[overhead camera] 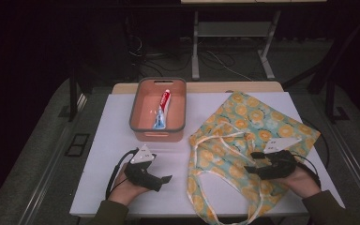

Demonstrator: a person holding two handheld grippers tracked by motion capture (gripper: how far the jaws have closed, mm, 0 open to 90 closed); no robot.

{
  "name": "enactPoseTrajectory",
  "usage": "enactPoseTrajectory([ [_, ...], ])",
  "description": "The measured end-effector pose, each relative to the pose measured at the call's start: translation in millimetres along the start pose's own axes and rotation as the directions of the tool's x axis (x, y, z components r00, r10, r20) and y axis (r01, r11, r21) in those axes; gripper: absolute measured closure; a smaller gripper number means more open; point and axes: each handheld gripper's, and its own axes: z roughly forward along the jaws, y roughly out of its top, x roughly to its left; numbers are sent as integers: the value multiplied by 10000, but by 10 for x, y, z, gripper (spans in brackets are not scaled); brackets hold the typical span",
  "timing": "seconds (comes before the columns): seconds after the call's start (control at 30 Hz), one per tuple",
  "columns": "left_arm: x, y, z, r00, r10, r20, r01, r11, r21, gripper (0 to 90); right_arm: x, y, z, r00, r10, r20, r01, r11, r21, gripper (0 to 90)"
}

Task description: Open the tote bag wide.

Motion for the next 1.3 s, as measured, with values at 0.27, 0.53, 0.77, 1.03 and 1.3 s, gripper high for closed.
enactPoseTrajectory([
  [0.27, 2, -3, -2, 10000, -7, 23, 7, 10000, 2, 3, 10, -113, 205, 10000, -90, 2, 89, 9940, 1093, 345],
  [0.53, -3, 2, 3, 10000, 45, 20, -45, 10000, 64, 4, -32, -129, 203, 9994, 245, -250, -222, 9959, 876, 843],
  [0.77, 8, 1, 0, 10000, 17, -17, -17, 10000, 28, 4, 153, -4, 300, 9907, 215, -1345, -185, 9996, 235, 893],
  [1.03, 7, 3, 1, 10000, 18, -42, -18, 10000, 42, 5, 81, 87, 189, 9976, 467, -519, -503, 9962, -717, 889],
  [1.3, 2, 3, 10, 10000, 25, -28, -24, 10000, 77, 5, -52, 51, 239, 9956, 914, 186, -909, 9954, -294, 540],
])
